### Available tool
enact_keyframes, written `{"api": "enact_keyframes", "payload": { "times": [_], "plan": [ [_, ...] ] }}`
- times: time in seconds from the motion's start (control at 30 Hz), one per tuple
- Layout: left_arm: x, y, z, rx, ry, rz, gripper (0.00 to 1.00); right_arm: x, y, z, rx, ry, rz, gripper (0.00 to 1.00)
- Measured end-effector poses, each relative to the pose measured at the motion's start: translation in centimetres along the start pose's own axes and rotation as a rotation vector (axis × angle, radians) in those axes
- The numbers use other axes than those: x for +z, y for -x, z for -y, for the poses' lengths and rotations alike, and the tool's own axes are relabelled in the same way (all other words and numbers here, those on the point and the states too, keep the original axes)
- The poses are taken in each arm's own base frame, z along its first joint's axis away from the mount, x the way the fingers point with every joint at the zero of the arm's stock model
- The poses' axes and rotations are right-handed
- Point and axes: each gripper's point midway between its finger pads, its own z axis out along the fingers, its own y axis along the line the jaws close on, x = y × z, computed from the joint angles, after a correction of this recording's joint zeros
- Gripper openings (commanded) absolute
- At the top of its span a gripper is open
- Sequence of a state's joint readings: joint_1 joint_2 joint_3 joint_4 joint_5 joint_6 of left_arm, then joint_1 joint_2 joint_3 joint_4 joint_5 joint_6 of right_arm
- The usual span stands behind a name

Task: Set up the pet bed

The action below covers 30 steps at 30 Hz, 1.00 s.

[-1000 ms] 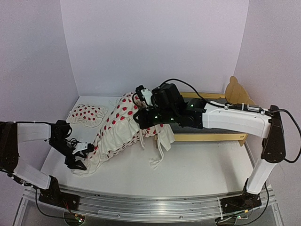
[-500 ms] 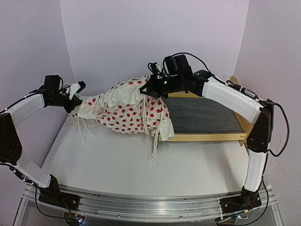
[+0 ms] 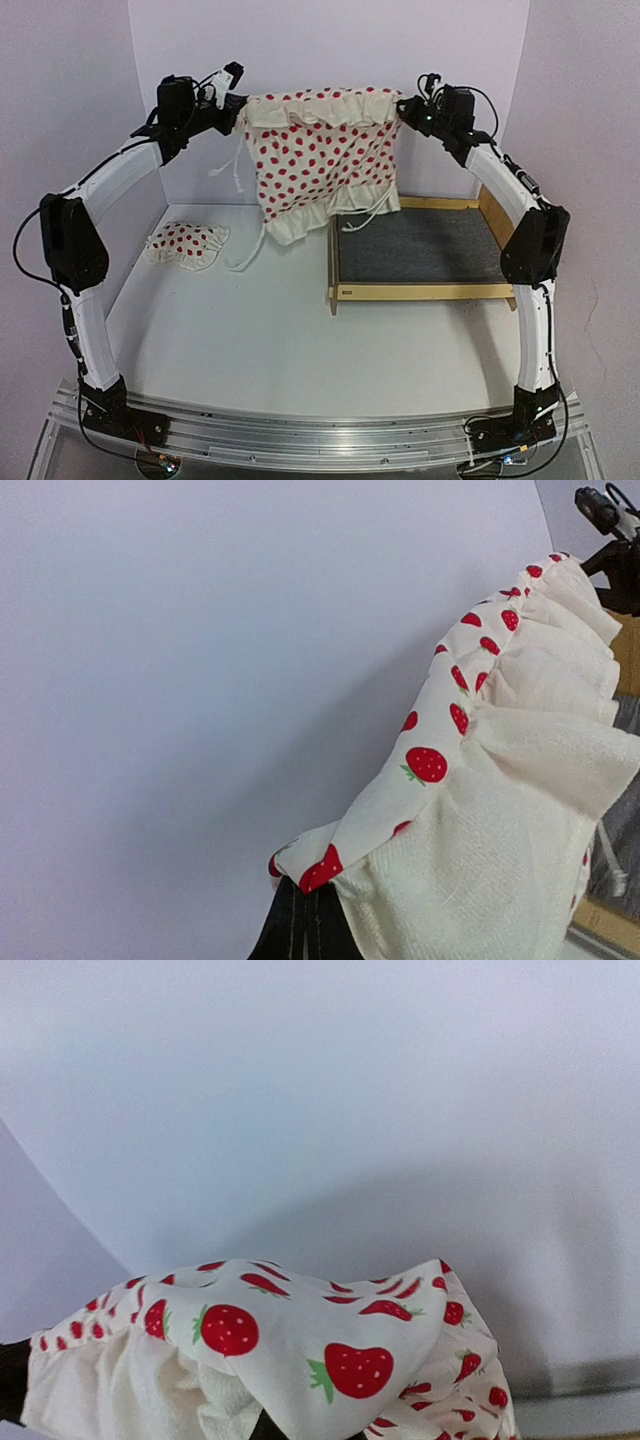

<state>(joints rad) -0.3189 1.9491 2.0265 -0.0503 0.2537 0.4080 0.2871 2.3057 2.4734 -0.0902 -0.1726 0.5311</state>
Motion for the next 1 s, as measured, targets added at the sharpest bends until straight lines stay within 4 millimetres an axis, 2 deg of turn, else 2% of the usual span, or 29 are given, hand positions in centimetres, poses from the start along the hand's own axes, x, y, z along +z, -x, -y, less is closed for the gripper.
{"api": "enact_keyframes", "payload": {
  "times": [0.13,0.23,0.33,0.43,0.5,0.6,0.67,0.77,0.9,1.0],
  "plan": [
    [3.2,2.4,3.0,0.027,0.006,0.120,0.00,-1.7,5.4,3.0,-0.080,-0.040,0.131,0.00],
    [4.6,2.3,6.0,0.039,-0.022,0.144,0.00,-3.7,6.4,5.5,-0.111,-0.100,0.121,0.00],
    [5.3,1.5,9.4,0.063,-0.069,0.141,0.00,-6.3,4.5,8.9,-0.140,-0.212,0.007,0.00],
    [5.6,-0.5,14.0,0.077,-0.156,0.099,0.00,-9.5,0.9,12.2,-0.181,-0.339,-0.145,0.00],
    [5.5,-1.7,16.2,0.083,-0.210,0.073,0.00,-12.2,-2.6,14.0,-0.203,-0.424,-0.273,0.00],
    [3.9,-5.9,21.4,0.079,-0.371,-0.031,0.00,-16.4,-6.9,15.5,-0.237,-0.532,-0.434,0.00],
    [2.3,-8.5,24.9,0.066,-0.487,-0.105,0.00,-19.5,-8.7,16.1,-0.276,-0.606,-0.523,0.00],
    [0.4,-10.6,28.4,0.049,-0.616,-0.178,0.00,-23.5,-9.5,16.1,-0.329,-0.692,-0.599,0.00],
    [-0.7,-10.6,30.0,0.041,-0.692,-0.189,0.00,-27.6,-9.2,15.5,-0.374,-0.770,-0.626,0.00],
    [-1.4,-10.4,30.8,0.046,-0.732,-0.188,0.00,-30.7,-10.1,15.3,-0.379,-0.821,-0.676,0.00]
  ]
}}
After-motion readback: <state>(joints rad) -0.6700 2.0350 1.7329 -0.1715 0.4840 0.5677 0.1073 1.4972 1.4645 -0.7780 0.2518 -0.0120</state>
